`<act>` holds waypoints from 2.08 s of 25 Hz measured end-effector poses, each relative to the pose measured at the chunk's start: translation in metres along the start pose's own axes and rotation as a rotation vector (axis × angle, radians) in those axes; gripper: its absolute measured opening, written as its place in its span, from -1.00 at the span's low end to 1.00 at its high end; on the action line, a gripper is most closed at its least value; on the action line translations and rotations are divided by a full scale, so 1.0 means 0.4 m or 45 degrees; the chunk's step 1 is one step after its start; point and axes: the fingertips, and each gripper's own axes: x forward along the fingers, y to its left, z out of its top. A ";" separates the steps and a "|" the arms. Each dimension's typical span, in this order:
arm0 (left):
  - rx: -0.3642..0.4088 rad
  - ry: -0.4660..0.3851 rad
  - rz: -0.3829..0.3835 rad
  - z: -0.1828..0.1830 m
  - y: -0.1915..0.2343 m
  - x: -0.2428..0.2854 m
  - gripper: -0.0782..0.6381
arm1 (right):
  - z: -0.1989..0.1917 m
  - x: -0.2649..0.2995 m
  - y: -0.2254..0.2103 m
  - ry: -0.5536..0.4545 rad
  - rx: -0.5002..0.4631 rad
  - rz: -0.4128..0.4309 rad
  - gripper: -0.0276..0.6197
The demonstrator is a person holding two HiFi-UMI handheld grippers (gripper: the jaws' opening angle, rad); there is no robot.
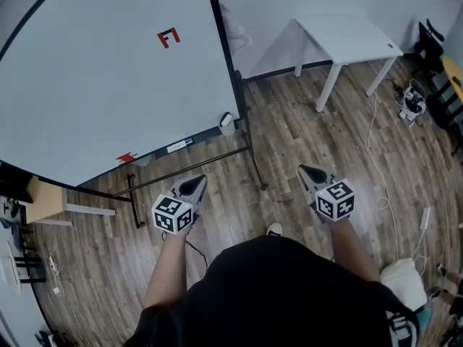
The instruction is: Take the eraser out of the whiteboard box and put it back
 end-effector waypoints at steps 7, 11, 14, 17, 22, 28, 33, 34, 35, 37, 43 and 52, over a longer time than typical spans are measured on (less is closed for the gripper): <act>-0.028 0.013 0.066 0.028 -0.022 0.081 -0.75 | 0.018 0.016 -0.084 0.008 -0.046 0.085 -0.93; -0.035 0.022 0.072 0.039 -0.033 0.116 -0.75 | 0.022 0.027 -0.104 0.015 -0.053 0.124 -0.93; -0.040 0.017 0.077 0.053 -0.034 0.135 -0.75 | 0.020 0.032 -0.113 0.031 -0.059 0.145 -0.93; -0.040 0.013 0.084 0.060 -0.032 0.151 -0.75 | 0.023 0.036 -0.122 0.044 -0.075 0.158 -0.93; -0.049 0.011 0.094 0.058 -0.016 0.172 -0.75 | 0.035 0.043 -0.129 0.059 -0.094 0.163 -0.93; -0.035 -0.047 0.107 0.081 0.026 0.203 -0.75 | 0.043 0.066 -0.145 0.078 -0.110 0.153 -0.93; -0.048 -0.070 0.121 0.092 0.070 0.225 -0.75 | 0.058 0.100 -0.150 0.096 -0.120 0.155 -0.93; -0.051 -0.073 0.121 0.094 0.079 0.230 -0.75 | 0.061 0.110 -0.151 0.101 -0.121 0.156 -0.93; -0.055 -0.074 0.122 0.095 0.089 0.233 -0.75 | 0.064 0.121 -0.150 0.104 -0.124 0.158 -0.93; -0.062 -0.073 0.123 0.095 0.109 0.238 -0.75 | 0.074 0.145 -0.146 0.109 -0.128 0.163 -0.93; -0.075 -0.063 0.123 0.094 0.164 0.247 -0.75 | 0.093 0.205 -0.132 0.118 -0.125 0.180 -0.93; -0.070 -0.033 0.068 0.088 0.226 0.294 -0.75 | 0.094 0.291 -0.129 0.152 -0.108 0.170 -0.93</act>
